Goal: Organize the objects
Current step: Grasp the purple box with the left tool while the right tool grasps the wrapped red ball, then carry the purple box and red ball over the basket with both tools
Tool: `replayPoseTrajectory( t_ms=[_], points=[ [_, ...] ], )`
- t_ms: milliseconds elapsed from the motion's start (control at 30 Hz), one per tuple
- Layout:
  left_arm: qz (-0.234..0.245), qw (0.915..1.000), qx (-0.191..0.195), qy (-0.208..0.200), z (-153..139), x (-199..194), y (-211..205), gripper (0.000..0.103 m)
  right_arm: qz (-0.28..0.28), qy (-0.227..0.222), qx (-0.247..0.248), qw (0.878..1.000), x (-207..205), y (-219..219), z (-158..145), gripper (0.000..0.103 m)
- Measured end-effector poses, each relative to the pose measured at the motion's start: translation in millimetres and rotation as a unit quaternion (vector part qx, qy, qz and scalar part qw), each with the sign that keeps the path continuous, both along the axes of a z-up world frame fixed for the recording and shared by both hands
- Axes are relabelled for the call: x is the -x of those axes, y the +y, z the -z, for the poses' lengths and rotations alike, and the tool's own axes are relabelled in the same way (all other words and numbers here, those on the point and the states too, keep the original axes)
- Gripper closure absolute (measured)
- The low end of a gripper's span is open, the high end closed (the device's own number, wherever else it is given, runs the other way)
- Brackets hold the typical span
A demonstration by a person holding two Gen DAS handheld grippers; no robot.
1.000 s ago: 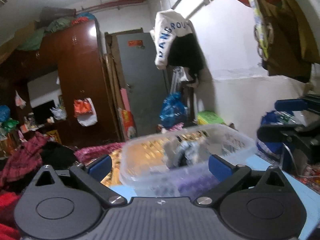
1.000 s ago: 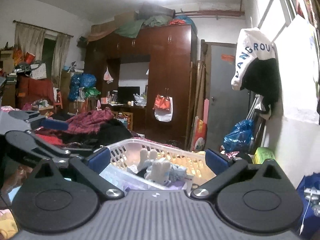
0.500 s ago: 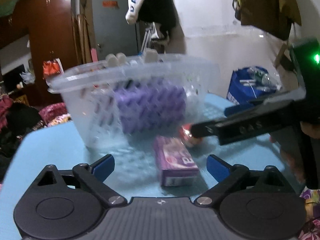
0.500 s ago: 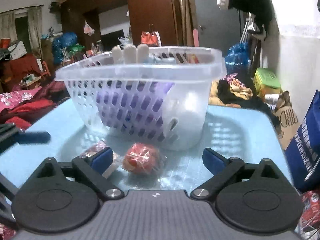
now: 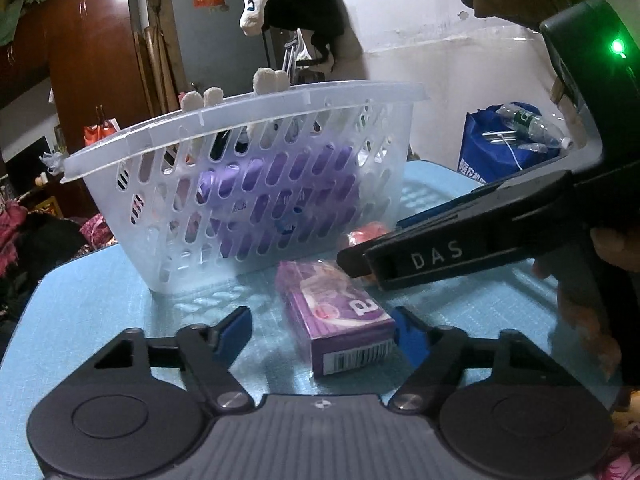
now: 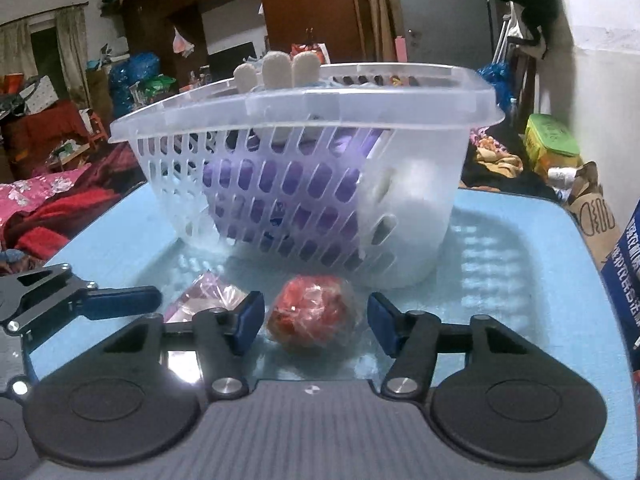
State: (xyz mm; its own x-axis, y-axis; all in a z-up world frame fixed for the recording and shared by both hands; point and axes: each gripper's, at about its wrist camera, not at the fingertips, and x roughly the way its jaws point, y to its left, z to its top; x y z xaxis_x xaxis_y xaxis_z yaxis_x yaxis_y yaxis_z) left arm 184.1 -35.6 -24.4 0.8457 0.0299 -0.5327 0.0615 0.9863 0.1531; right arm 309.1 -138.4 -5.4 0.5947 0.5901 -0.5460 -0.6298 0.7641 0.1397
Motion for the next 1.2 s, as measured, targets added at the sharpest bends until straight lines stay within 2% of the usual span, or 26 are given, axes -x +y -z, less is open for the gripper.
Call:
replayPoseTrajectory(
  t_ms=[33,67,100,200,333,500,567,667,800,900,1067,1133,1200],
  points=[
    [0.0,1.0,0.002,0.0,0,0,0,0.034,0.0,-0.001,-0.001,1.0,1,0,0,0.043],
    [0.001,1.0,0.003,0.001,0,-1,1,0.045,-0.002,0.0,-0.003,1.0,1,-1,0,0.044],
    [0.001,1.0,0.005,0.004,1,-1,1,0.047,-0.003,0.001,-0.004,1.0,2,-2,0,0.046],
    [0.0,1.0,0.008,-0.005,0,2,3,0.049,-0.01,0.006,-0.017,1.0,4,-8,0,0.052],
    [0.005,0.9997,0.007,-0.021,-1,9,3,0.05,-0.011,-0.002,-0.017,1.0,11,-14,0,0.054],
    [0.007,0.9974,0.026,-0.067,-5,31,12,0.05,-0.011,-0.028,-0.045,0.999,27,-34,-4,0.054],
    [0.009,0.995,0.036,-0.093,-15,46,18,0.05,-0.012,-0.057,-0.063,0.996,43,-46,-9,0.054],
    [0.005,0.9887,0.029,-0.147,-39,70,26,0.05,-0.02,-0.111,-0.093,0.989,72,-62,-25,0.054],
    [-0.004,0.9786,0.015,-0.205,-80,90,38,0.05,-0.016,-0.218,-0.128,0.968,104,-80,-54,0.054],
    [-0.015,0.975,0.014,-0.221,-109,90,49,0.05,-0.01,-0.282,-0.145,0.948,116,-88,-78,0.054],
    [-0.023,0.9725,0.011,-0.231,-149,70,59,0.05,-0.001,-0.335,-0.136,0.932,114,-76,-108,0.054],
    [-0.027,0.9765,0.007,-0.213,-160,47,62,0.05,0.001,-0.322,-0.127,0.938,98,-64,-118,0.054],
    [-0.033,0.9834,0.008,-0.178,-162,18,67,0.05,-0.006,-0.255,-0.109,0.961,63,-51,-126,0.054]
  ],
)
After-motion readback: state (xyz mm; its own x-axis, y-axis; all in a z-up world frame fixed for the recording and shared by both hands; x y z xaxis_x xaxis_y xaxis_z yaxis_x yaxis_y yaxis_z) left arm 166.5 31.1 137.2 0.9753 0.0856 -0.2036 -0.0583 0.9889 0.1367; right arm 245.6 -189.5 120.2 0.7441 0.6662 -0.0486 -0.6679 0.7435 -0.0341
